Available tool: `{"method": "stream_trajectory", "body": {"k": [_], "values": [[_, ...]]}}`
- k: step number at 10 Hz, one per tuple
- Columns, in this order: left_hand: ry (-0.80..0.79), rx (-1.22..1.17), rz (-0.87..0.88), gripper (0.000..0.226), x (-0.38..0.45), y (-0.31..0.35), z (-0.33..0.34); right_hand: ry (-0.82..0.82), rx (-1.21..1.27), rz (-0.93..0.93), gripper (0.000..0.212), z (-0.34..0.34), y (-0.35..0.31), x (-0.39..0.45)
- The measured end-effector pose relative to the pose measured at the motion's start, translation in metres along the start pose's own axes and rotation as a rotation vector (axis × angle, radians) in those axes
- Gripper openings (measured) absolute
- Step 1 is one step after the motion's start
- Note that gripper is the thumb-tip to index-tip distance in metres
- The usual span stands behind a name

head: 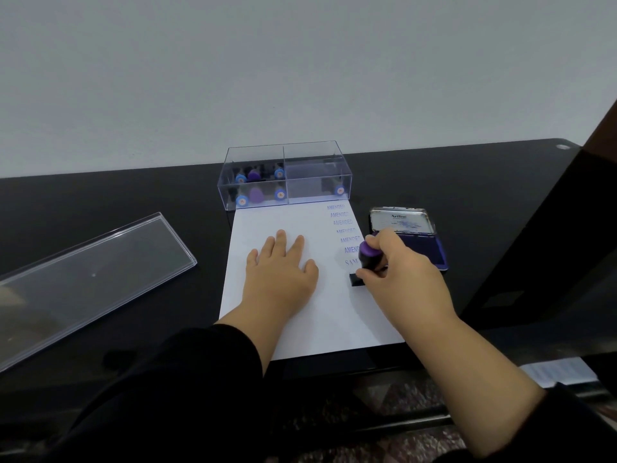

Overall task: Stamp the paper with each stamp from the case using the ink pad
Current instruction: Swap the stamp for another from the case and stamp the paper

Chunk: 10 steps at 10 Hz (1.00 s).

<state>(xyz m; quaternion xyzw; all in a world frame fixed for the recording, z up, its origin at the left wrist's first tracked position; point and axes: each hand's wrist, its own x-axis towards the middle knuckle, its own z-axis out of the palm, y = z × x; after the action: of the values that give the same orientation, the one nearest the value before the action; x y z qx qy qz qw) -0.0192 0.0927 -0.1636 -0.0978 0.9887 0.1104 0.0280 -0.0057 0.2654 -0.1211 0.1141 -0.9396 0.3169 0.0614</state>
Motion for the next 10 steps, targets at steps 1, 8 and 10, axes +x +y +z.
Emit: {"method": "stream_trajectory", "body": {"k": [1, 8, 10], "values": [[-0.003, 0.003, 0.001, 0.056, 0.0002, -0.0001, -0.0002, -0.010, -0.015, -0.004, 0.023, 0.0007, -0.0003, -0.0010], [-0.017, 0.015, -0.005, 0.056, -0.0006, 0.0006, -0.0010, 0.001, -0.089, -0.032, 0.019, 0.0068, 0.0025, -0.0041], [-0.008, 0.011, -0.006, 0.056, -0.0004, 0.0003, -0.0004, 0.014, -0.061, -0.038, 0.018, 0.0069, 0.0028, -0.0068]]}}
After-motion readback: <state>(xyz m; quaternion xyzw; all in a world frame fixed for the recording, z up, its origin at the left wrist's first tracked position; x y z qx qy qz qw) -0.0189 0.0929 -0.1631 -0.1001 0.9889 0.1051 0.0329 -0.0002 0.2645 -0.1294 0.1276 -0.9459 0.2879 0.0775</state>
